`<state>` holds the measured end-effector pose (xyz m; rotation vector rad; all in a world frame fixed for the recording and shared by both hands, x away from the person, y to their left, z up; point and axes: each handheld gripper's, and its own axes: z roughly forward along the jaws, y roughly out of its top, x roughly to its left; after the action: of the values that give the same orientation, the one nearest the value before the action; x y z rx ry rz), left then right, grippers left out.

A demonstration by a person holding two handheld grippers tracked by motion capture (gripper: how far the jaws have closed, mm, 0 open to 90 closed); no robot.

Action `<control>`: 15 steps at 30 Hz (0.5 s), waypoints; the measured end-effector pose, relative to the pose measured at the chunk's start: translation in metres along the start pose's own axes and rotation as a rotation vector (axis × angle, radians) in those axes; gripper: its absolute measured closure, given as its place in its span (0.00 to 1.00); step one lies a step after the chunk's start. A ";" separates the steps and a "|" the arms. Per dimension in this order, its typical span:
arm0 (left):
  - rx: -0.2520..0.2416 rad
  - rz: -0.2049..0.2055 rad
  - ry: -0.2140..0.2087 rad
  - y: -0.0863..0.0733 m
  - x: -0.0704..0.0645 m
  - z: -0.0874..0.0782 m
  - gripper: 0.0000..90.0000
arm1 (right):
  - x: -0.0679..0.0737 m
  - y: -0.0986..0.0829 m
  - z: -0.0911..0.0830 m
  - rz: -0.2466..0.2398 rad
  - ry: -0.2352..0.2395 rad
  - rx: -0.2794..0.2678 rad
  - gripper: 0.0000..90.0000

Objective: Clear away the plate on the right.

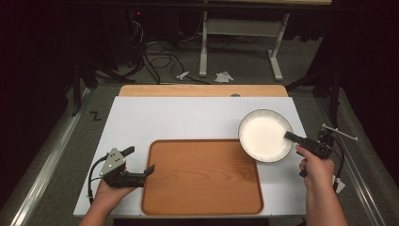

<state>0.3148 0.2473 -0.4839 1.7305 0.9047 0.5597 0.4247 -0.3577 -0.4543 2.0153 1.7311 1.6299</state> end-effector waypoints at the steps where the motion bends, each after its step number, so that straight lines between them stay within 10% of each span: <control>1: 0.002 0.001 0.000 0.000 0.000 0.000 0.00 | 0.005 0.000 0.000 -0.001 0.013 0.005 0.95; 15: -0.009 0.008 0.011 0.000 0.002 -0.001 0.00 | 0.040 -0.028 0.016 -0.048 0.128 0.039 0.95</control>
<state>0.3152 0.2489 -0.4835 1.7254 0.9021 0.5781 0.4098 -0.3091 -0.4517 1.9083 1.8503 1.7605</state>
